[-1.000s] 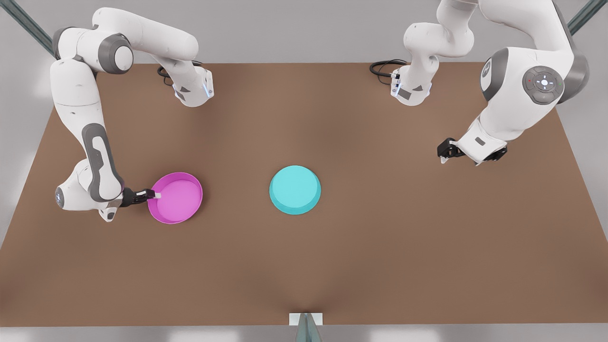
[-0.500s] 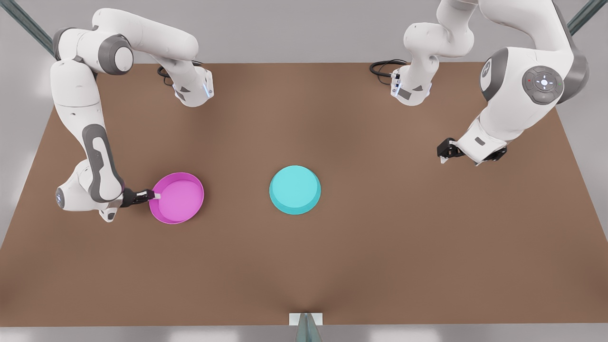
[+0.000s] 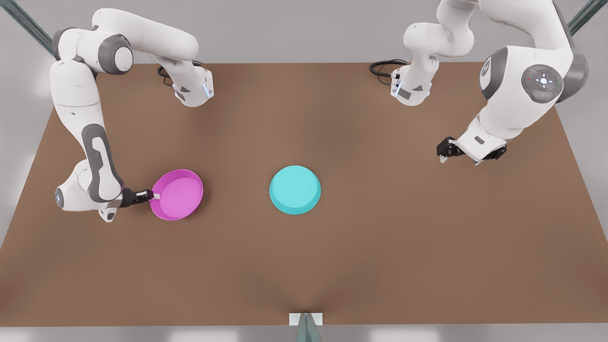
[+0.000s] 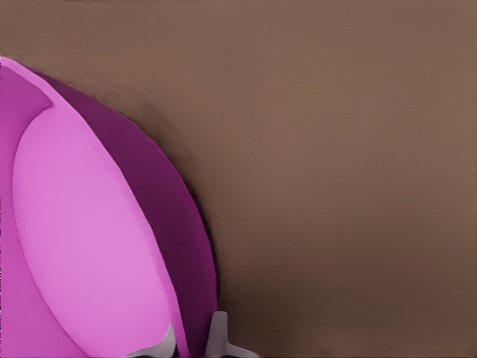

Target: Flip the blue plate over with the left arm, and stack the pink plate on top of the blue plate with the right arm

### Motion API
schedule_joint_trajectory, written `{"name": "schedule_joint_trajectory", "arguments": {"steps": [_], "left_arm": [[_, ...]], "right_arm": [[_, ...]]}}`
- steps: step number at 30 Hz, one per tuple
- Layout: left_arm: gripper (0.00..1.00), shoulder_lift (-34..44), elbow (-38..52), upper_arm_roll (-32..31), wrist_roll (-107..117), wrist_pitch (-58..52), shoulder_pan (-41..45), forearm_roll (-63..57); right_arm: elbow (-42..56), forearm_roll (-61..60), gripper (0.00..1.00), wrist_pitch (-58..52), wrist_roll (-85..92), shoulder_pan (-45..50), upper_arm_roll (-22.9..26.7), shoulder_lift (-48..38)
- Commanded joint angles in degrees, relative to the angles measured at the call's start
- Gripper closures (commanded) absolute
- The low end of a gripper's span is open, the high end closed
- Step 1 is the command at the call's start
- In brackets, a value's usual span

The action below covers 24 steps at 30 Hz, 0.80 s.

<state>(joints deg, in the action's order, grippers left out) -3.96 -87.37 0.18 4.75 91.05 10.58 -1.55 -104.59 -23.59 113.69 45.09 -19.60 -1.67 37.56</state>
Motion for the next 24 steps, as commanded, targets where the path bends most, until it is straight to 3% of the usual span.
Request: {"name": "schedule_joint_trajectory", "arguments": {"steps": [1, 24], "left_arm": [[0.0, 0.0, 0.0, -0.1, 0.0, 0.0, 0.1, 0.0], [0.0, 0.4, -0.3, 0.0, 0.2, -0.2, 0.1, 0.2]], "right_arm": [[0.0, 0.0, 0.72, -0.1, 0.0, 0.0, 0.0, 0.0], [1.9, -0.5, 0.75, -4.2, -1.3, 1.7, 0.0, -0.8]]}}
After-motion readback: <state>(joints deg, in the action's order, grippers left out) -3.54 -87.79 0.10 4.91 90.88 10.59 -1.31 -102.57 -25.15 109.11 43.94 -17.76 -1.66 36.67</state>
